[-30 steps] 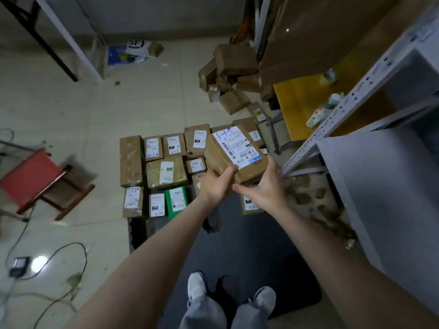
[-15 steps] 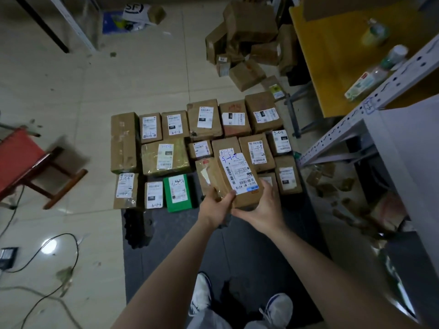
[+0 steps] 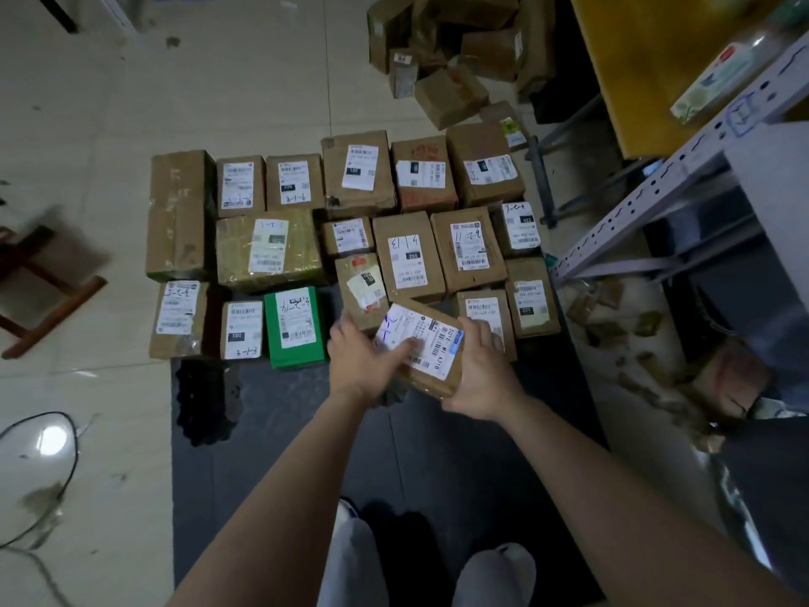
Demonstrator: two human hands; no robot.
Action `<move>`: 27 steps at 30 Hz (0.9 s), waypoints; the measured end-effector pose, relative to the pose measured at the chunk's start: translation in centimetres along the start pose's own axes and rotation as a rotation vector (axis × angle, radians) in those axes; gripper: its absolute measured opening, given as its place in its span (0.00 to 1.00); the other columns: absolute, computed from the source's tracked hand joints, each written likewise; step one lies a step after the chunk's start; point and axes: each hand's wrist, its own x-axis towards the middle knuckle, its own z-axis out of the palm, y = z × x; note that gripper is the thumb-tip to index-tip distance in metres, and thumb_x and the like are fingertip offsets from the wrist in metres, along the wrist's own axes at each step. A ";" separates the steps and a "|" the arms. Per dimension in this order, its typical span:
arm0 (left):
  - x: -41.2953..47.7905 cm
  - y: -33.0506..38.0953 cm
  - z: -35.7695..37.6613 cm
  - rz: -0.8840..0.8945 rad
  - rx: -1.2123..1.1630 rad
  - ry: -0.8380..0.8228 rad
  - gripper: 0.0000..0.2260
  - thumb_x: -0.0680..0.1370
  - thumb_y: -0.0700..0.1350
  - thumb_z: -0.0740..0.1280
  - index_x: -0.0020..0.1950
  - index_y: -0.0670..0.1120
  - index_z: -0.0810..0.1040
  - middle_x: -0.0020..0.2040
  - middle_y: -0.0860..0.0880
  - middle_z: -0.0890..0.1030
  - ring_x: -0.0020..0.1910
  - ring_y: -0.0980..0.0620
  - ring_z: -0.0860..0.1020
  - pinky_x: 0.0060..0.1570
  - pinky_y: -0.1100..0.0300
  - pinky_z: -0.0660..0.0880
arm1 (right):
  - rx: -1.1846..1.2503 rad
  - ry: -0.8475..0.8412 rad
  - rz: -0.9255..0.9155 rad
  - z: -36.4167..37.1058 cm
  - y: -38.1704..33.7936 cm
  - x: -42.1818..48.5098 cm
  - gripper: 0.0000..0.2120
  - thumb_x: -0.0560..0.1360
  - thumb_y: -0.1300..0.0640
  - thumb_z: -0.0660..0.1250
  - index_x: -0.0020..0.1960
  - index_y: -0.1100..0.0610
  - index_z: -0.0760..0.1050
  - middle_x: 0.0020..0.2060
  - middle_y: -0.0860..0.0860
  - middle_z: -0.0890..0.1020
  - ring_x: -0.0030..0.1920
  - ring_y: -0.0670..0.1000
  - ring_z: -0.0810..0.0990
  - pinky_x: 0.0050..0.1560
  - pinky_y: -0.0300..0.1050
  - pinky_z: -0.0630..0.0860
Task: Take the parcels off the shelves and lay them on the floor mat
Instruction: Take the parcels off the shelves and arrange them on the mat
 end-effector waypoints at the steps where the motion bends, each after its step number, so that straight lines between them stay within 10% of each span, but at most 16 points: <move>1: 0.1 -0.6 -0.1 0.105 0.200 -0.023 0.52 0.66 0.63 0.76 0.78 0.40 0.53 0.77 0.41 0.60 0.75 0.41 0.61 0.74 0.48 0.61 | -0.061 -0.027 -0.042 0.3 0.6 0.0 0.60 0.58 0.56 0.82 0.78 0.55 0.47 0.72 0.52 0.58 0.71 0.55 0.59 0.68 0.52 0.68; 5: 0.4 -1.7 0.7 0.460 0.680 -0.265 0.59 0.64 0.66 0.75 0.81 0.44 0.42 0.80 0.44 0.49 0.78 0.43 0.50 0.76 0.46 0.55 | -0.173 -0.090 -0.120 1.7 1.7 0.3 0.59 0.60 0.58 0.81 0.79 0.57 0.46 0.75 0.52 0.55 0.74 0.55 0.56 0.74 0.51 0.63; 15: 3.7 -4.2 6.5 0.521 1.148 -0.315 0.57 0.70 0.61 0.74 0.79 0.43 0.36 0.80 0.42 0.49 0.78 0.40 0.52 0.76 0.46 0.57 | -0.197 -0.122 -0.171 7.5 2.7 3.6 0.57 0.64 0.64 0.79 0.80 0.55 0.45 0.78 0.49 0.50 0.80 0.54 0.43 0.78 0.56 0.58; 22: 5.0 -6.6 10.4 0.491 1.250 -0.243 0.64 0.64 0.66 0.76 0.79 0.40 0.35 0.70 0.43 0.63 0.67 0.41 0.66 0.69 0.41 0.66 | -0.172 -0.100 -0.304 9.0 6.8 6.3 0.56 0.64 0.66 0.78 0.80 0.53 0.46 0.79 0.46 0.49 0.80 0.51 0.45 0.78 0.52 0.57; 27: 5.9 -5.5 13.2 0.155 0.895 -0.146 0.61 0.62 0.70 0.73 0.79 0.39 0.44 0.68 0.41 0.65 0.64 0.40 0.67 0.53 0.46 0.76 | -0.013 0.104 -0.174 9.1 9.2 7.7 0.55 0.65 0.65 0.78 0.81 0.53 0.47 0.79 0.44 0.46 0.77 0.54 0.59 0.70 0.52 0.70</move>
